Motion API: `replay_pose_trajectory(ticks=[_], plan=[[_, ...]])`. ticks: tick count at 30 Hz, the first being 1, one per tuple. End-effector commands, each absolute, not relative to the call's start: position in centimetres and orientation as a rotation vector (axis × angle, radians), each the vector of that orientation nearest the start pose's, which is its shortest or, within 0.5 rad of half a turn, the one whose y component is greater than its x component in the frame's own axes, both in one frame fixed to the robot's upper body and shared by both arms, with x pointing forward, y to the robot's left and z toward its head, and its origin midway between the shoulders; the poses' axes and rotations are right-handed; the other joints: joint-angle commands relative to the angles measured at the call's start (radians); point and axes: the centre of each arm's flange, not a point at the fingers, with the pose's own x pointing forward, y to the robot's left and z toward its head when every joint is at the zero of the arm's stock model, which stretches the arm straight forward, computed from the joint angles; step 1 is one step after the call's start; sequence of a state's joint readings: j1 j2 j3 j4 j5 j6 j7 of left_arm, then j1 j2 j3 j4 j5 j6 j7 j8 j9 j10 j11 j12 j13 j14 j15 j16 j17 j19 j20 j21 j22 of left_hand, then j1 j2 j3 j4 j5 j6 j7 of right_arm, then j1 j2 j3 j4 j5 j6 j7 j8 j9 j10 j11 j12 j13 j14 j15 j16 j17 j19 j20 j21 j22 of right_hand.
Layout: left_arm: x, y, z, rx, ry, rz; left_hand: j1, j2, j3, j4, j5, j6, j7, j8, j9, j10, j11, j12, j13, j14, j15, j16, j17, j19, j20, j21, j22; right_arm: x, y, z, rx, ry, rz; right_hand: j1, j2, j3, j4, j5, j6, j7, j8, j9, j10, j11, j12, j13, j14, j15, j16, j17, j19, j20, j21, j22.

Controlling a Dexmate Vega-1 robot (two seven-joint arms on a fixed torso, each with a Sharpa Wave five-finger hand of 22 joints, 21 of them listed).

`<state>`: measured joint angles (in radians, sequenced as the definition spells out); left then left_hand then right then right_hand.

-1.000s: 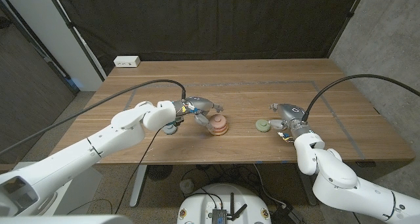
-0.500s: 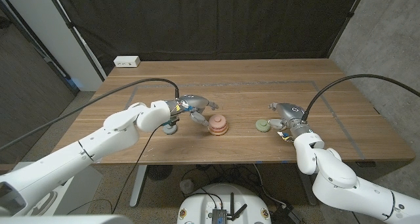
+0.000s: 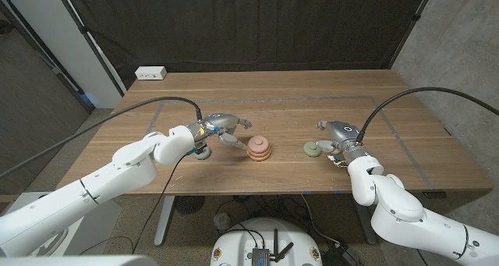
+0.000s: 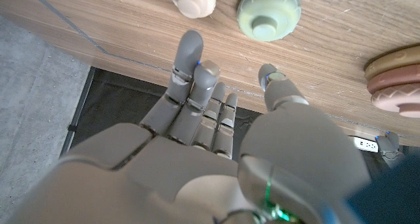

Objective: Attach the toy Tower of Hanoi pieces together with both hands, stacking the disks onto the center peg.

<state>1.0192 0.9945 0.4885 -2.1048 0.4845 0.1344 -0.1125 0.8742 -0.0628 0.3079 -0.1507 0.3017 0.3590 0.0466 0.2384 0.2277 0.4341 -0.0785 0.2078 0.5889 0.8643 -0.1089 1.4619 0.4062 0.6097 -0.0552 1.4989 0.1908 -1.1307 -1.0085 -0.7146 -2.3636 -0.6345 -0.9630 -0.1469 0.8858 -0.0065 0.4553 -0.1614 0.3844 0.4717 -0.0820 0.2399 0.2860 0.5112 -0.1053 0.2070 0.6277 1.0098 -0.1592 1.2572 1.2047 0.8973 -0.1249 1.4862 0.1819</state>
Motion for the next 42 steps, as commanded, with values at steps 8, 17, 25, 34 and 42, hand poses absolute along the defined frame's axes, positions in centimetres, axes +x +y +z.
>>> replay_pose_trajectory(ticks=[8, 17, 25, 34, 42], plan=[[50.2, 21.8, -2.8, 1.397, -0.684, -0.09, 0.004, 0.017, 0.009, -0.006, 0.002, 0.027, -0.008, 0.01, 0.0, 0.026, -0.004, 0.011, -0.002, 0.016, -0.109, 0.014, 0.007, 0.01, -0.139, 0.009, 0.002, 47.2, -22.4, -7.4, -1.439, -0.371, -0.246, 0.006, 0.01, 0.007, -0.004, 0.005, 0.01, 0.009, 0.007, 0.004, 0.01, 0.001, 0.0, 0.003, 0.012, -0.061, 0.006, 0.005, 0.004, -0.091, -0.006, 0.002], [49.5, 22.8, -3.7, 1.338, -0.675, -0.033, 0.008, 0.02, 0.013, -0.008, 0.004, 0.034, -0.012, 0.01, -0.001, 0.037, -0.008, 0.011, -0.005, 0.016, -0.109, 0.013, 0.007, 0.013, -0.139, 0.01, 0.002, 47.0, -22.6, -7.3, -1.439, -0.386, -0.25, 0.006, 0.01, 0.008, -0.003, 0.006, 0.002, 0.011, 0.002, 0.003, 0.012, 0.0, 0.001, 0.004, 0.013, -0.06, 0.008, 0.008, 0.004, -0.091, -0.006, 0.002], [49.1, 23.6, -4.4, 1.312, -0.658, 0.007, 0.01, 0.022, 0.015, -0.009, 0.005, 0.04, -0.016, 0.011, -0.001, 0.041, -0.008, 0.009, -0.007, 0.018, -0.109, 0.014, 0.007, 0.014, -0.139, 0.01, 0.002, 47.3, -22.7, -7.3, -1.435, -0.387, -0.239, 0.004, 0.009, 0.008, -0.002, 0.006, -0.005, 0.011, -0.001, 0.003, 0.01, 0.0, 0.0, 0.004, 0.013, -0.06, 0.009, 0.009, 0.003, -0.091, -0.006, 0.002], [49.1, 24.4, -5.1, 1.274, -0.652, 0.037, 0.012, 0.025, 0.018, -0.009, 0.007, 0.055, -0.018, 0.014, -0.002, 0.054, -0.015, 0.01, -0.01, 0.022, -0.109, 0.016, 0.008, 0.017, -0.139, 0.011, 0.002, 47.4, -22.7, -7.5, -1.426, -0.385, -0.229, 0.006, 0.01, 0.006, -0.003, 0.006, -0.004, 0.013, -0.003, 0.001, 0.008, 0.005, -0.004, -0.002, 0.035, -0.06, 0.025, 0.016, 0.023, -0.091, 0.009, 0.012], [48.8, 25.5, -6.0, 1.235, -0.639, 0.089, 0.015, 0.028, 0.021, -0.01, 0.008, 0.063, -0.02, 0.013, -0.003, 0.064, -0.018, 0.01, -0.012, 0.023, -0.109, 0.015, 0.007, 0.017, -0.139, 0.012, 0.002, 47.3, -22.8, -7.6, -1.415, -0.387, -0.239, 0.005, 0.009, 0.007, -0.003, 0.007, -0.002, 0.015, -0.003, 0.001, 0.007, 0.005, -0.005, -0.004, 0.038, -0.06, 0.031, 0.019, 0.021, -0.091, 0.007, 0.009]])
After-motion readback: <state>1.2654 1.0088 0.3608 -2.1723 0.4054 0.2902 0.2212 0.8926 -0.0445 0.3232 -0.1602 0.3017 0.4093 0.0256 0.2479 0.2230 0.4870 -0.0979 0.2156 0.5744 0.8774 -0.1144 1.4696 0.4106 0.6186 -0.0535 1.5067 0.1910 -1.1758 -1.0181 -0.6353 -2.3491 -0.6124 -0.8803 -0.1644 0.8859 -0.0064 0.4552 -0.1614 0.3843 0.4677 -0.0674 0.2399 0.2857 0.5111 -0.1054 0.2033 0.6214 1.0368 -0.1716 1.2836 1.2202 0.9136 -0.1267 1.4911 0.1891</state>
